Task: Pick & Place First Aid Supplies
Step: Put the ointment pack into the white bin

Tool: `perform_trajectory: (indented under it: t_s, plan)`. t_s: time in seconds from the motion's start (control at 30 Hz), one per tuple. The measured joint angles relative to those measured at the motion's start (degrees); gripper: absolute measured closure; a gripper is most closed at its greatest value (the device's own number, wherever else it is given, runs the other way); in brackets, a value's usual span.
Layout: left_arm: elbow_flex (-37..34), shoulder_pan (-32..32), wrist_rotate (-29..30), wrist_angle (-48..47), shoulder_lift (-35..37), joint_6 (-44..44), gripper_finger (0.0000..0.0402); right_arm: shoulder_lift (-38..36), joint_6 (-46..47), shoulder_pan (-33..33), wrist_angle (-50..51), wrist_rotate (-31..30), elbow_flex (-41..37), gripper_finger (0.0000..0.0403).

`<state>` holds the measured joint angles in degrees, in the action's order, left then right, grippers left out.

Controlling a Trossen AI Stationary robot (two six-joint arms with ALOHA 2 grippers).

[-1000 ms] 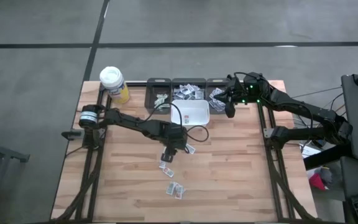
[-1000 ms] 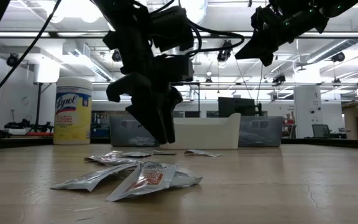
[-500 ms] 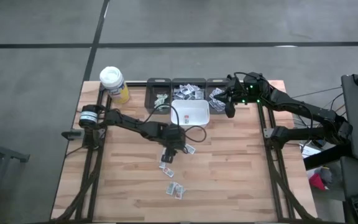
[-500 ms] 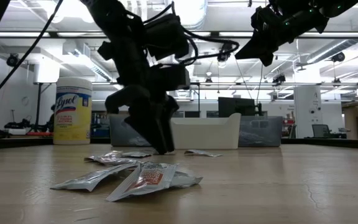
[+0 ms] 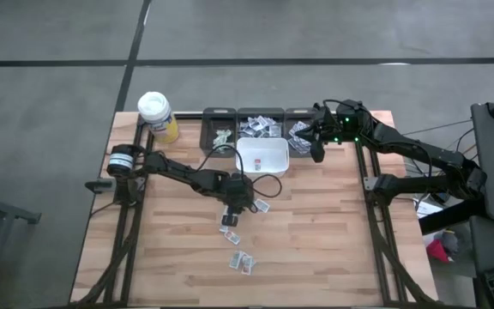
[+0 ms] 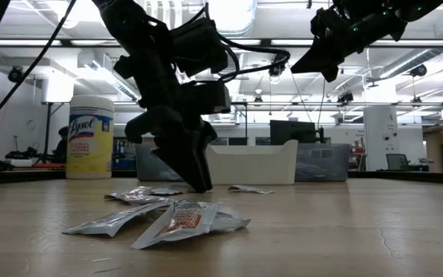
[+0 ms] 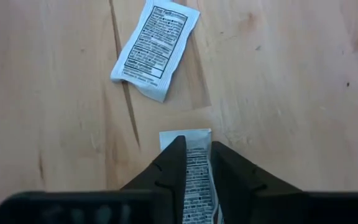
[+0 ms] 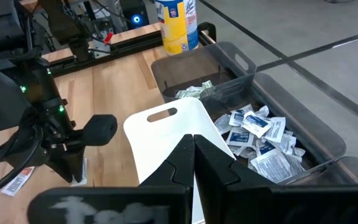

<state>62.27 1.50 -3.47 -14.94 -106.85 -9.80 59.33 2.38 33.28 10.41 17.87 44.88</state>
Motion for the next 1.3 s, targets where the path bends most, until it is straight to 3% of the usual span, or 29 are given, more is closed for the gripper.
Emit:
perform_trajectory:
  t_s: [0.37,0.73,0.93,1.13,1.3]
  plan:
    - [-0.1,0.0,2.8,2.0,-0.1,-0.6,0.0398,0.0,0.2,0.0,0.0,0.0,0.0,0.0394]
    - [3.1,-0.1,2.9,0.8,0.1,-2.2,0.0401,0.0,0.1,0.0,0.0,0.0,0.0,0.0394]
    - [7.4,-0.1,2.7,-6.5,0.8,-2.6,0.0401,0.0,0.0,0.0,0.0,0.0,0.0,0.0394]
    - [9.4,0.0,2.9,-13.7,4.2,-5.7,0.0401,0.0,-0.1,0.0,0.0,0.0,0.0,0.0394]
    - [9.2,-0.1,-1.5,-13.8,9.7,-9.8,0.0401,0.0,-1.2,0.0,0.0,0.0,0.0,0.0394]
